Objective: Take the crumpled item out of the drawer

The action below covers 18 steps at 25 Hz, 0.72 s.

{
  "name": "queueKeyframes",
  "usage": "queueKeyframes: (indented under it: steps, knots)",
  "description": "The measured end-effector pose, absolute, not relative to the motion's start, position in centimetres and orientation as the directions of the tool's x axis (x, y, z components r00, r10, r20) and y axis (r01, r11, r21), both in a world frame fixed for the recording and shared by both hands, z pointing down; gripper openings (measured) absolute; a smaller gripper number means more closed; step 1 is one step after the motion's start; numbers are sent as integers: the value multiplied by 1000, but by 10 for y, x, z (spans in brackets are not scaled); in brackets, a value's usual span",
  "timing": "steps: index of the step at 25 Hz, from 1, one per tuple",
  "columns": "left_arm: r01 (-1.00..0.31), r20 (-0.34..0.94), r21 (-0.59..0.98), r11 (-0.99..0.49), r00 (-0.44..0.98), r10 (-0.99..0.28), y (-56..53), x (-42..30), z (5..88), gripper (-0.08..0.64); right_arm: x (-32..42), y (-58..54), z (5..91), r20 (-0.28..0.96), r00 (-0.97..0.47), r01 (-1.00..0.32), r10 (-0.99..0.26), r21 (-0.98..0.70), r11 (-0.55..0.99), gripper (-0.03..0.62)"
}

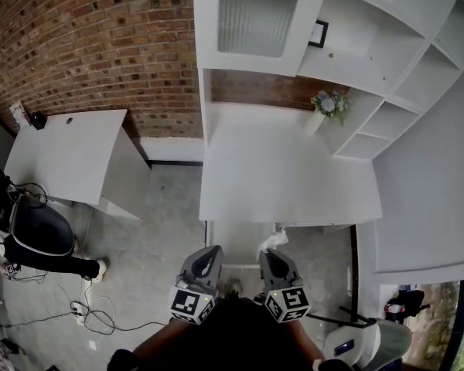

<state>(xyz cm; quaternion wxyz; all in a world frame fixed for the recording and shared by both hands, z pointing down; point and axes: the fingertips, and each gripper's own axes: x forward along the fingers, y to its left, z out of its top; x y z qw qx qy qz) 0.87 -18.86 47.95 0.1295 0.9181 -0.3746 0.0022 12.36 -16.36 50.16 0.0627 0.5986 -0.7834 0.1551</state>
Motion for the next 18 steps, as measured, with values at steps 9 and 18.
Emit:
queueKeyframes:
  steps: [9, 18]
  knots:
    - [-684, 103, 241, -688, 723, -683, -186, 7, 481, 25, 119, -161, 500, 276, -270, -959, -922, -166, 231, 28]
    - [-685, 106, 245, -686, 722, -684, -188, 4, 480, 25, 118, -161, 499, 276, -262, -961, -925, -161, 224, 28]
